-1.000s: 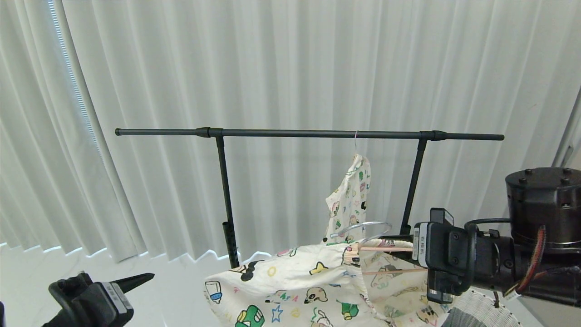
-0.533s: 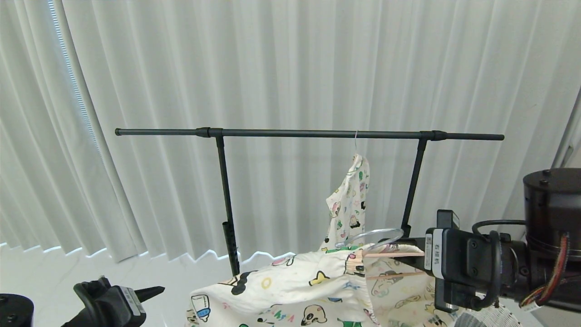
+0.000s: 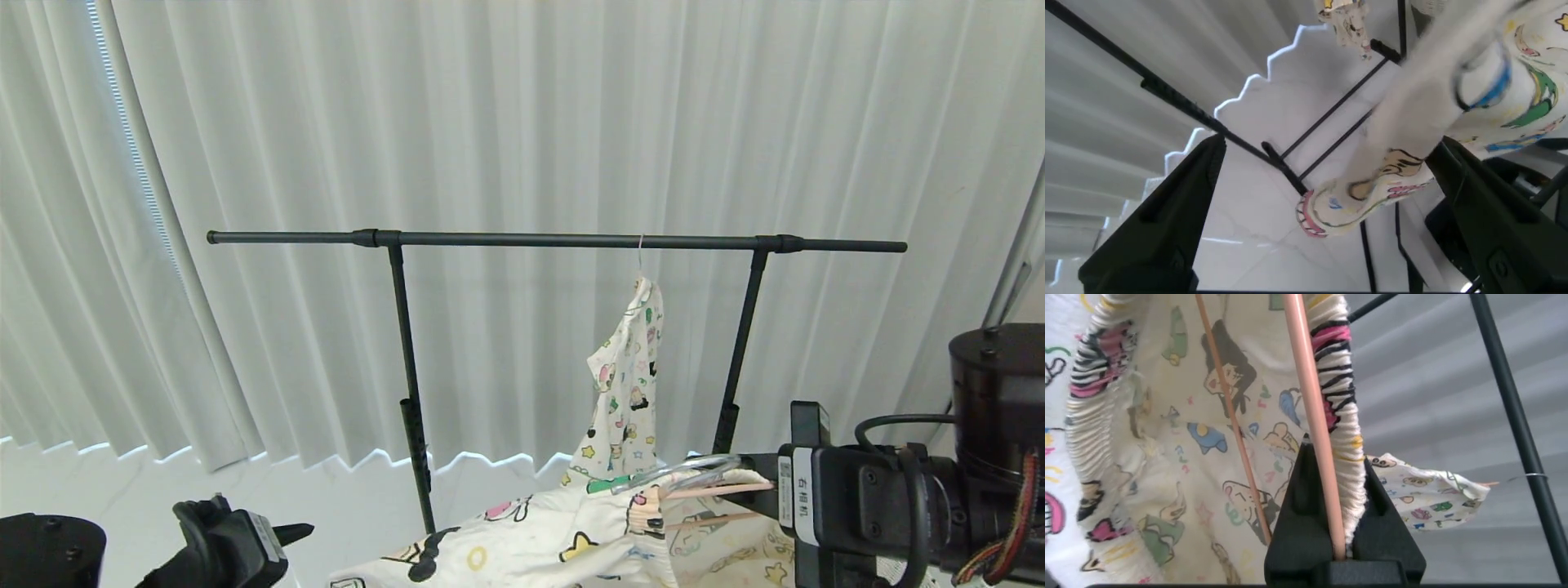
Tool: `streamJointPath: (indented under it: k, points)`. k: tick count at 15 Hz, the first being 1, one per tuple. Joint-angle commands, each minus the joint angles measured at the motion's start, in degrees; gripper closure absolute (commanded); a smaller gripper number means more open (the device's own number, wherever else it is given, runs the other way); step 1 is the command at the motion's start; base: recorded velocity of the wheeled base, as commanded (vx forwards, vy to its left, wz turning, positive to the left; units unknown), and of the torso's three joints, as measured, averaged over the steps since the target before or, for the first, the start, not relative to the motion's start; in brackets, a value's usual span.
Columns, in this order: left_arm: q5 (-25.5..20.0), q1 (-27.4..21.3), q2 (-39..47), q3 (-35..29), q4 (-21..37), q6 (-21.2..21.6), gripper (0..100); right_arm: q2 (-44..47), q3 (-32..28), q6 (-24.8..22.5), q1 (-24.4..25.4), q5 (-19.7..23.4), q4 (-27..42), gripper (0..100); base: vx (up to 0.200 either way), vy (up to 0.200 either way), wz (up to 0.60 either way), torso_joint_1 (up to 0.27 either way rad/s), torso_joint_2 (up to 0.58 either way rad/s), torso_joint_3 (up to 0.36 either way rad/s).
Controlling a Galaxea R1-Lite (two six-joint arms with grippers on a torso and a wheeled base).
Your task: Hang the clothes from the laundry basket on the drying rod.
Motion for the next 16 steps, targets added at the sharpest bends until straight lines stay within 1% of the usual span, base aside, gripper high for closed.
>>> streamJointPath:
  k: [1,2,6,7,9,10,11,13,16]
  points:
    - [0.1,0.1,0.5,-0.1,0.0,0.1,100,-0.1,0.6,0.1,0.0,-0.1,-0.1,100,0.0,0.0,0.0,0.0,0.0,0.0]
    - [0.1,0.3,0.5,0.0,0.0,0.1,100,-0.1,0.6,0.2,0.0,-0.1,-0.1,100,0.0,0.0,0.0,0.0,0.0,0.0]
    - [0.4,5.6,0.6,0.0,0.0,0.2,100,-0.3,0.6,0.3,-0.2,-0.2,-0.6,100,0.0,0.0,0.0,0.0,0.0,0.0]
    - [1.0,7.4,1.2,-0.2,0.0,0.2,100,-0.3,0.7,0.8,-0.5,-0.2,-0.7,100,0.0,0.0,0.0,0.0,0.0,0.0]
    - [4.1,12.8,2.0,-0.3,0.0,0.2,100,-0.9,0.9,2.5,-1.6,-0.2,-0.7,100,0.0,0.0,0.0,0.0,0.0,0.0]
    - [5.4,14.5,2.0,-0.1,0.0,0.3,100,-1.2,0.9,3.4,-1.8,-0.3,-0.7,100,0.0,0.0,0.0,0.0,0.0,0.0]
    - [6.5,15.5,2.0,0.0,0.0,0.3,100,-1.4,0.9,4.0,-1.8,-0.3,-0.7,100,0.0,0.0,0.0,0.0,0.0,0.0]
    - [8.4,15.7,1.8,0.0,0.0,0.5,100,-1.9,0.8,5.3,-1.8,-0.4,-0.7,100,0.0,0.0,0.0,0.0,0.0,0.0]
    - [8.5,14.8,-0.5,-0.3,-0.1,0.6,100,-2.4,0.7,6.0,-1.8,-0.7,-0.7,100,0.0,0.0,0.0,0.0,0.0,0.0]
